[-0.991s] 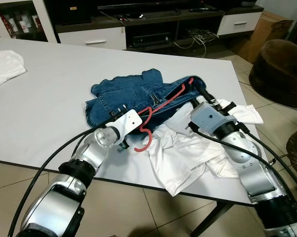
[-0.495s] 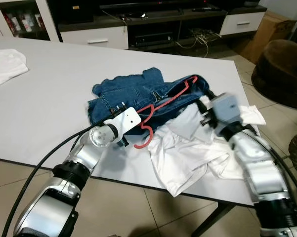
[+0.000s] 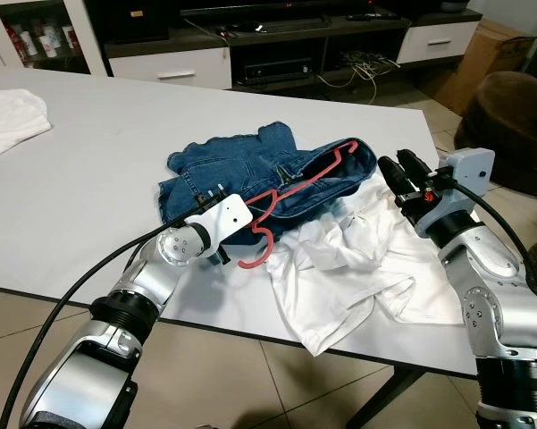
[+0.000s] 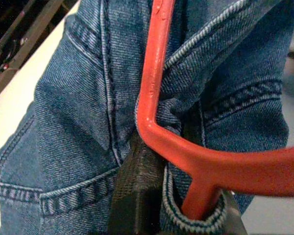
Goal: Hang hanger
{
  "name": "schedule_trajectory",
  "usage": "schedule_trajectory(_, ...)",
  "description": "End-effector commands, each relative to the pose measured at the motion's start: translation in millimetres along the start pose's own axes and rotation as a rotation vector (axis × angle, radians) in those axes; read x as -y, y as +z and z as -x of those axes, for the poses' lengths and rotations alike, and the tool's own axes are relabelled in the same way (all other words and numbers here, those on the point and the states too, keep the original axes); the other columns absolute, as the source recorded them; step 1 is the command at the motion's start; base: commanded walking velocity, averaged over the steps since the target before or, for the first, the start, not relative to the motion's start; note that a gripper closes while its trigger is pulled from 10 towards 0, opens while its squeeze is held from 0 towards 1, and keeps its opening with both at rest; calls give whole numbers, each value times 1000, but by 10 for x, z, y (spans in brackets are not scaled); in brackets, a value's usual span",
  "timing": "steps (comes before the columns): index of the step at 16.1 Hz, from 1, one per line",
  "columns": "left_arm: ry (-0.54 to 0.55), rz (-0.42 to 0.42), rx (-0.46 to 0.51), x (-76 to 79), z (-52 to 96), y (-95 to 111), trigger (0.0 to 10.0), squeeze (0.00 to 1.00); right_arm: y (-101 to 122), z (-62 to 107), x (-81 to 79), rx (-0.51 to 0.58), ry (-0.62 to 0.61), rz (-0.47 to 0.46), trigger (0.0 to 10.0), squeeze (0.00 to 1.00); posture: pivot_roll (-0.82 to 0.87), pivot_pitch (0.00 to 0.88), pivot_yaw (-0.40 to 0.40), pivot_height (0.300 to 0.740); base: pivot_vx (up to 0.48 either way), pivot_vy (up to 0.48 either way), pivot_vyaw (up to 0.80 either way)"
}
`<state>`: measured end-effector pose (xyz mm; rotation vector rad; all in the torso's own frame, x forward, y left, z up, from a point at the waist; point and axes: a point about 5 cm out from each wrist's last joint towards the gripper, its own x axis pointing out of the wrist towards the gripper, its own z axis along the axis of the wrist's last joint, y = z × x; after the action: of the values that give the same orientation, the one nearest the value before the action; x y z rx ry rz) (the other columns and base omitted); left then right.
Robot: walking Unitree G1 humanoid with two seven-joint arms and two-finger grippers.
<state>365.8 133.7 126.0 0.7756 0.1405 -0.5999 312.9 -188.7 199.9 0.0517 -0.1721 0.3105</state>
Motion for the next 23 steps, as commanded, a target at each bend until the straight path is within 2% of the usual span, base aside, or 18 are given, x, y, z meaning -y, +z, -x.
schedule_trajectory(1,-5,-24,47,-3,-5,83,10000,0,14,-28,28,4,-18,-68,10000,753,-7,46,1,740,0,0,0)
schedule_trajectory(2,-6,-26,52,0,-2,88,10000,0,-5,-48,32,-4,-26,-87,10000,1000,-6,46,1,740,0,0,0)
schedule_trajectory(4,-12,-27,56,22,4,85,10000,0,-51,-127,-8,-21,-17,-139,10000,1000,-1,46,0,740,0,0,0)
schedule_trajectory(5,-16,-32,58,34,7,84,10000,0,-84,-167,-35,-36,-3,-143,10000,0,-1,46,0,740,0,0,0)
schedule_trajectory(7,-20,-40,63,43,17,79,10000,0,-191,-223,-34,-77,-5,-145,10000,0,6,48,-1,740,0,0,0)
schedule_trajectory(9,-20,-39,61,46,32,64,10000,0,-420,-261,36,-167,-36,-140,10000,0,15,53,-1,740,0,0,0)
schedule_trajectory(11,-20,-38,60,47,38,59,10000,0,-466,-271,72,-185,-54,-133,10000,0,18,55,-2,740,0,0,0)
schedule_trajectory(13,-21,-37,56,48,55,38,10000,0,-590,-288,202,-242,-123,-135,10000,0,20,58,-2,740,0,0,0)
schedule_trajectory(14,-21,-36,56,50,58,37,10000,0,-617,-293,210,-253,-127,-135,10000,0,20,58,-2,740,0,0,0)
schedule_trajectory(16,-25,-37,56,61,55,39,10000,0,-735,-320,104,-300,-74,-141,10000,0,20,59,-2,740,0,0,0)
schedule_trajectory(17,-26,-36,58,65,50,50,10000,0,-816,-339,-4,-331,-29,-158,9059,0,21,60,-3,740,0,0,0)
schedule_trajectory(18,-26,-36,60,66,50,57,10000,0,-854,-348,-64,-342,-14,-172,0,0,22,61,-4,740,0,0,0)
schedule_trajectory(20,-25,-36,63,68,55,59,10000,0,-884,-352,-78,-343,-44,-185,0,0,24,63,-4,740,0,0,0)
schedule_trajectory(23,-24,-35,63,65,61,57,10000,0,-782,-366,55,-281,-149,-159,0,0,23,63,-4,740,0,0,0)
